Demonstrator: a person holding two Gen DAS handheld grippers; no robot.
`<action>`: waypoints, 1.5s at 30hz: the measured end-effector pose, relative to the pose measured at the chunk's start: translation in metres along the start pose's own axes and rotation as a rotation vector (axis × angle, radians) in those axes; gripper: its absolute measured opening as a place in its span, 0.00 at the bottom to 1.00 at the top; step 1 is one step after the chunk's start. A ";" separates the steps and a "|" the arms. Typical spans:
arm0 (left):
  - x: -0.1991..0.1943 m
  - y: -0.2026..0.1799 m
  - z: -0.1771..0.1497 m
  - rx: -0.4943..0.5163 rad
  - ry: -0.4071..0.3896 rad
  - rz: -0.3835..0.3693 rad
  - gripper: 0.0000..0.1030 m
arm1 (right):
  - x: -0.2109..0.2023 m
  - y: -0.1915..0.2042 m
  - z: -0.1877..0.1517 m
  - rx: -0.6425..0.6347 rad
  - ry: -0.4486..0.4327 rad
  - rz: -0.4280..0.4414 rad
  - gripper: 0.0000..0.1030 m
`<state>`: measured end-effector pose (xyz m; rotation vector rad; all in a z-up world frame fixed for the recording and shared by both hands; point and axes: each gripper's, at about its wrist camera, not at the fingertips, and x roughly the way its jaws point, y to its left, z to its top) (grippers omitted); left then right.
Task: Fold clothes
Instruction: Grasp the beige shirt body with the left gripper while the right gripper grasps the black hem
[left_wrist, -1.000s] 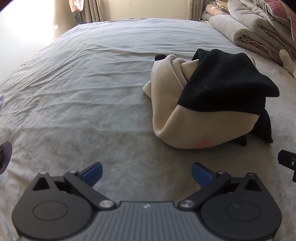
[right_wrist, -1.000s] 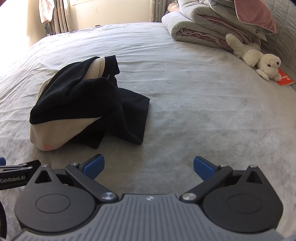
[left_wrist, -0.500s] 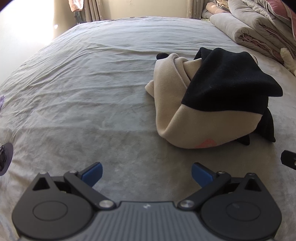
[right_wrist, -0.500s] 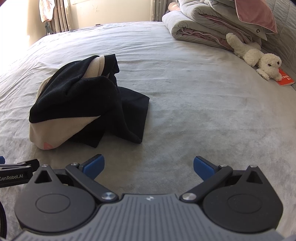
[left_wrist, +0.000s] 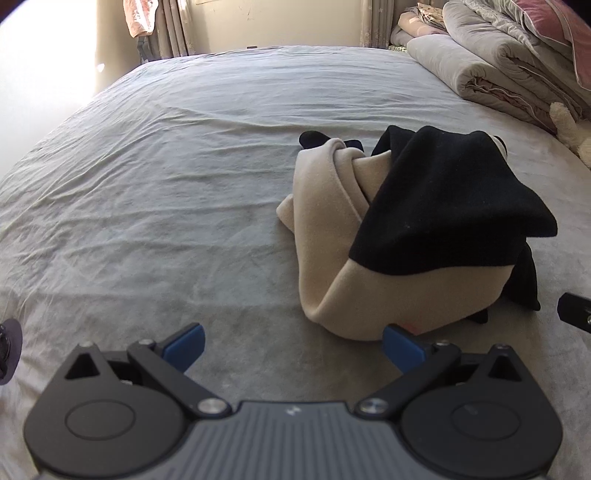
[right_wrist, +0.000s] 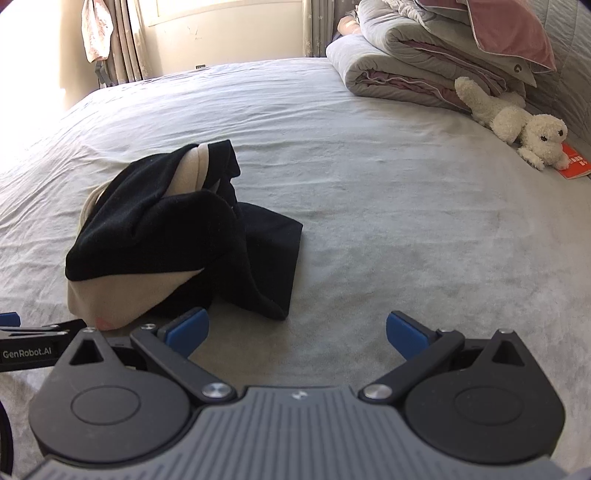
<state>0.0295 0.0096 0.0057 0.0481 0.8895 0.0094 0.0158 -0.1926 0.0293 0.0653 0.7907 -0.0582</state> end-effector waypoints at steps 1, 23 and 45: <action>0.002 0.000 0.002 -0.001 -0.009 -0.015 1.00 | 0.002 -0.002 0.001 0.002 -0.003 -0.003 1.00; 0.023 0.002 -0.002 -0.004 -0.106 -0.248 0.53 | 0.010 -0.005 -0.001 0.082 -0.031 0.196 1.00; -0.046 0.031 0.001 -0.104 -0.303 -0.502 0.12 | 0.011 0.010 -0.009 0.050 -0.033 0.187 1.00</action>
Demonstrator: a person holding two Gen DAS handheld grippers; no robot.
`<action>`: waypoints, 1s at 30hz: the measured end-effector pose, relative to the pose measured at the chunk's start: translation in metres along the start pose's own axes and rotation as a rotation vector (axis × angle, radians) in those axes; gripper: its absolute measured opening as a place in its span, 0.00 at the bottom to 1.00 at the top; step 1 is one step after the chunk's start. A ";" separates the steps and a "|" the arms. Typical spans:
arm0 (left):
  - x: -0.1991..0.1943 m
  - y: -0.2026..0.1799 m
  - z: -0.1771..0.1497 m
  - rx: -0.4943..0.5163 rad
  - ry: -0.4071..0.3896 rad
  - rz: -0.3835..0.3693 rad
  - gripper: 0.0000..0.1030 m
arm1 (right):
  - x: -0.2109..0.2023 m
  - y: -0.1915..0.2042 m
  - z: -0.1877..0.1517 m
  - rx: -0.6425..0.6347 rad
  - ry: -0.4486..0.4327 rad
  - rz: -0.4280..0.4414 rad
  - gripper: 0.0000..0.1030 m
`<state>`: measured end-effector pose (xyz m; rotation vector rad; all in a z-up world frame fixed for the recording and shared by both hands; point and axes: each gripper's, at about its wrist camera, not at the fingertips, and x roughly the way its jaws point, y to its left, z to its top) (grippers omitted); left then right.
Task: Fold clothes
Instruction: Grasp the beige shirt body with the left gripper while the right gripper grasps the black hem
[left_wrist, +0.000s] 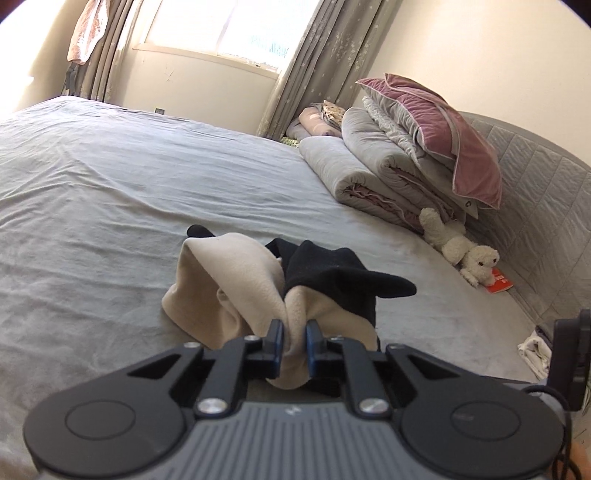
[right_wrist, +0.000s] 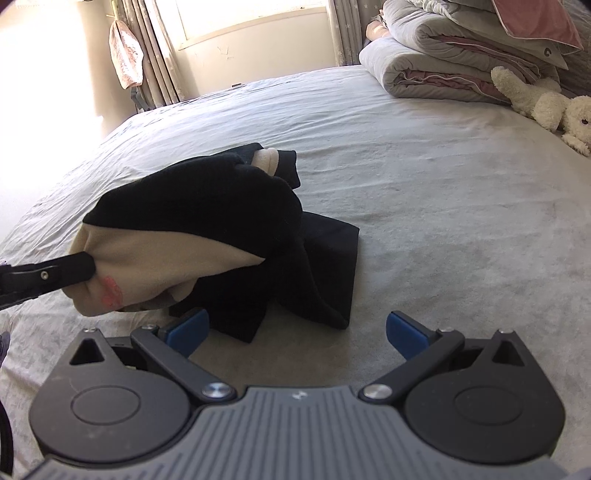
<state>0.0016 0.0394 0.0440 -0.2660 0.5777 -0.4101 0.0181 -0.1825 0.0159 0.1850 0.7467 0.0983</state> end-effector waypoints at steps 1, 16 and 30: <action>-0.004 -0.001 0.000 0.002 -0.013 -0.010 0.12 | 0.001 0.002 0.000 -0.005 -0.001 -0.002 1.00; -0.041 0.007 0.008 -0.054 -0.135 -0.011 0.10 | 0.021 0.013 -0.001 -0.036 -0.072 -0.060 0.66; -0.066 0.010 0.012 -0.026 -0.220 0.030 0.10 | -0.018 0.024 0.009 -0.009 -0.261 0.005 0.17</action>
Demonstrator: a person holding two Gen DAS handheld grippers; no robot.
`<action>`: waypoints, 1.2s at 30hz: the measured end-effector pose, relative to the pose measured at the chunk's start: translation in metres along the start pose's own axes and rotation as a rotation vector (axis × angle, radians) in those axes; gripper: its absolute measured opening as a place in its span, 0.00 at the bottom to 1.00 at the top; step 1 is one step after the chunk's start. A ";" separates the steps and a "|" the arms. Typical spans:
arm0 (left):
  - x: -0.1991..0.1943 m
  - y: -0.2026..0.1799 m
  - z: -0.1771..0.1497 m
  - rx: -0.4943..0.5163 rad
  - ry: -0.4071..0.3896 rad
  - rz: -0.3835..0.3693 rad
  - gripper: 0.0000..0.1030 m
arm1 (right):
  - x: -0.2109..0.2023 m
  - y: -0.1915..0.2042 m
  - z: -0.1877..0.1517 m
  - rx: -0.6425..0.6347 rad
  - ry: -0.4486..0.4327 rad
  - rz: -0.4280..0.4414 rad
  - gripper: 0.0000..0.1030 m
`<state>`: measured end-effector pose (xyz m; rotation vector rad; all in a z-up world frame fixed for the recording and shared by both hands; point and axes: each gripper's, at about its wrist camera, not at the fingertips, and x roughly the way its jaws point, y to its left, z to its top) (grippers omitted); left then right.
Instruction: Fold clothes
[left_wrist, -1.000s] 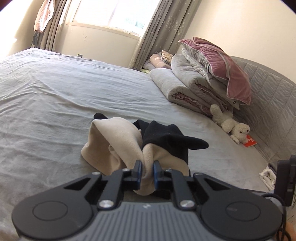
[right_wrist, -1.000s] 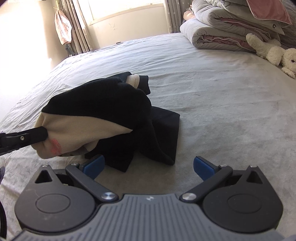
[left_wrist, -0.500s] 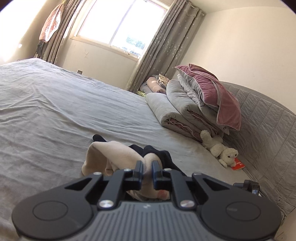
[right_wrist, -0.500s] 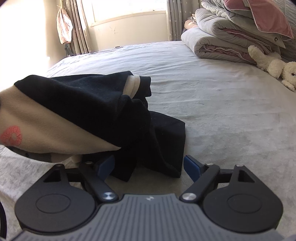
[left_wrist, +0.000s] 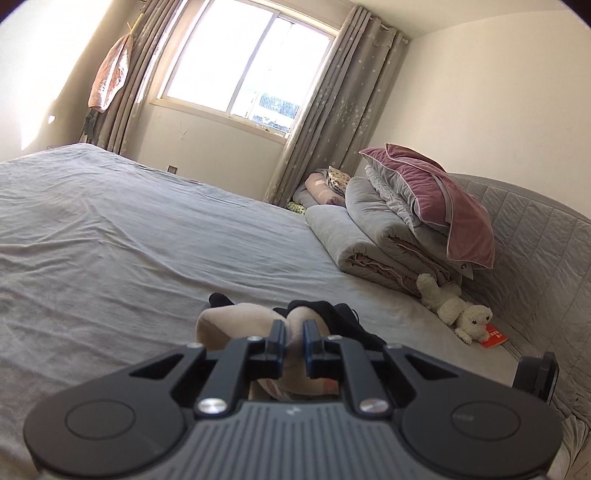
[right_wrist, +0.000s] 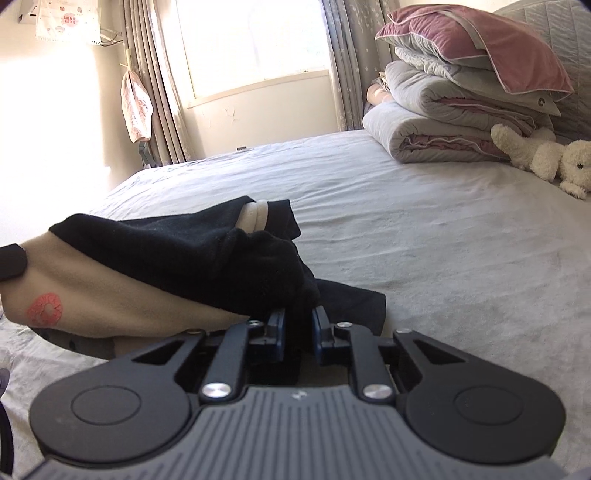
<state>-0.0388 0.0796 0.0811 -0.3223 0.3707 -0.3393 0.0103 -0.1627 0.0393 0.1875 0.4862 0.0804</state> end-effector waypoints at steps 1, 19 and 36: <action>-0.004 0.000 0.001 0.001 -0.011 -0.001 0.10 | -0.005 0.000 0.003 0.001 -0.015 0.006 0.16; 0.005 0.020 0.013 -0.027 -0.056 0.127 0.09 | -0.041 -0.015 0.034 0.023 -0.132 0.026 0.16; 0.043 0.071 0.006 -0.120 0.161 0.413 0.10 | -0.053 -0.049 0.039 0.068 -0.157 -0.106 0.16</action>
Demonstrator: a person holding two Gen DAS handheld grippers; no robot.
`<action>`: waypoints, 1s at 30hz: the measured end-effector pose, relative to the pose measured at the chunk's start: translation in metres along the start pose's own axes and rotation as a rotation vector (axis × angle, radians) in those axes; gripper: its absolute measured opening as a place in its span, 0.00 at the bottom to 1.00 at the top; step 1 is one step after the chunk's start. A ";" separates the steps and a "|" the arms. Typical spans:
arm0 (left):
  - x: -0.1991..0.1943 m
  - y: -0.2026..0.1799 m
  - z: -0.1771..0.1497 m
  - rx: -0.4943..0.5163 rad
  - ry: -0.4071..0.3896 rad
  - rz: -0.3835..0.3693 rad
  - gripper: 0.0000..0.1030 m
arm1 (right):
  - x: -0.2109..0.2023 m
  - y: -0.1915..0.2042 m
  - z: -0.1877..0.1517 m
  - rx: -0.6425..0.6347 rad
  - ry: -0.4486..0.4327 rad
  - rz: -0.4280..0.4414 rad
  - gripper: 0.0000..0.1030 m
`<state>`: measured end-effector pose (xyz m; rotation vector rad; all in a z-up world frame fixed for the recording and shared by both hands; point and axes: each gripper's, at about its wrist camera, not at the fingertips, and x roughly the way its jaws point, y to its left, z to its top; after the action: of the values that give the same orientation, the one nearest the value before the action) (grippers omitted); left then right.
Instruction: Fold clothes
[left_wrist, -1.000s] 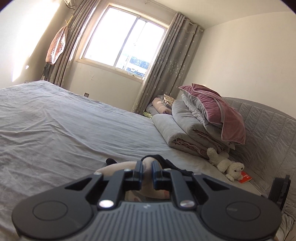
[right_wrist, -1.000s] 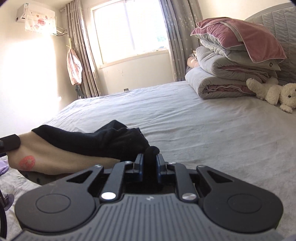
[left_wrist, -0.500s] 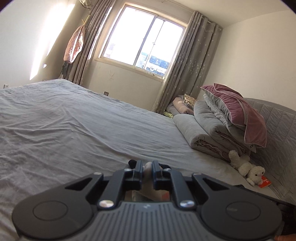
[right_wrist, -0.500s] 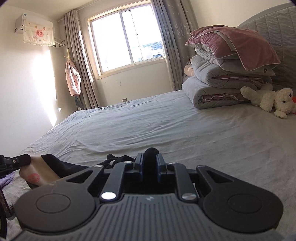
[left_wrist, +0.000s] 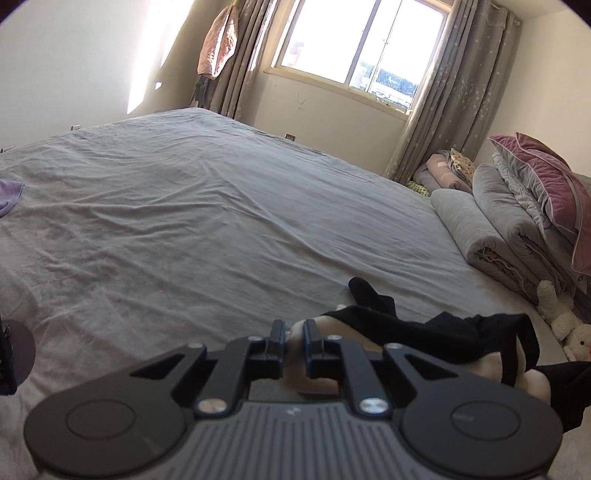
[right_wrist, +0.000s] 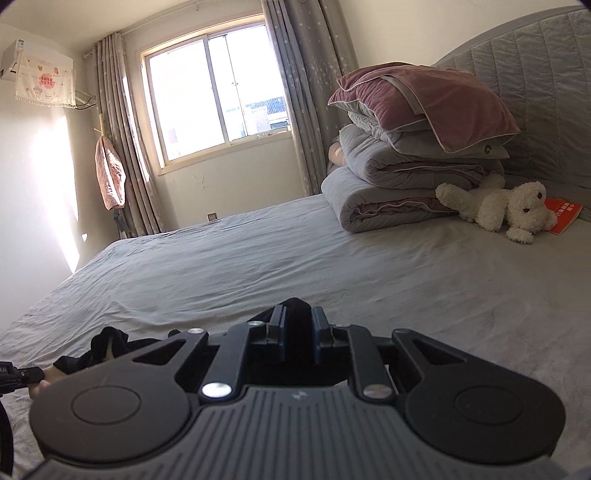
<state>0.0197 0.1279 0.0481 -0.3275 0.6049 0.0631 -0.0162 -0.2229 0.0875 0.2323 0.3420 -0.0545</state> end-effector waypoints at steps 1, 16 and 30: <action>0.005 0.003 -0.002 -0.007 0.040 0.009 0.09 | 0.003 -0.001 -0.002 -0.007 0.026 -0.012 0.16; 0.034 0.012 -0.039 0.112 0.295 0.002 0.11 | 0.036 -0.026 -0.051 -0.080 0.375 -0.076 0.16; 0.018 0.001 -0.024 0.186 0.154 -0.202 0.59 | 0.018 -0.010 -0.028 -0.103 0.298 0.121 0.57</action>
<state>0.0212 0.1203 0.0195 -0.2121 0.7216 -0.2132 -0.0099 -0.2262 0.0533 0.1587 0.6245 0.1179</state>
